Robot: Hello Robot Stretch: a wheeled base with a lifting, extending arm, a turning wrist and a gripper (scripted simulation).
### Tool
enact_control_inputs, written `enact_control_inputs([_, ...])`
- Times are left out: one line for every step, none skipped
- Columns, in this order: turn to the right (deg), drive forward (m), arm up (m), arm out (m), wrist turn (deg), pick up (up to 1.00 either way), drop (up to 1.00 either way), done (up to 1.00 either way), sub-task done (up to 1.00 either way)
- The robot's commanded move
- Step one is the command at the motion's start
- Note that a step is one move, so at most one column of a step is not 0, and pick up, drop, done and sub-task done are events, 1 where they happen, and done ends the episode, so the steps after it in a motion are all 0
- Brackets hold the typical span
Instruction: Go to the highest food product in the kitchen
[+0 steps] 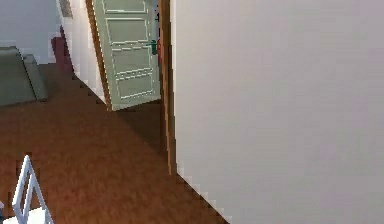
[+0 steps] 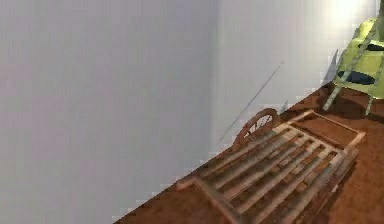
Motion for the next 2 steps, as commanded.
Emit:
enact_control_inputs([-6.0, 0.00, 0.00, 0.00, 0.0, 0.00, 0.00, 0.00, 0.00])
enact_control_inputs([0.0, 0.60, 0.00, 0.00, 0.0, 0.00, 0.00, 0.00, 0.00])
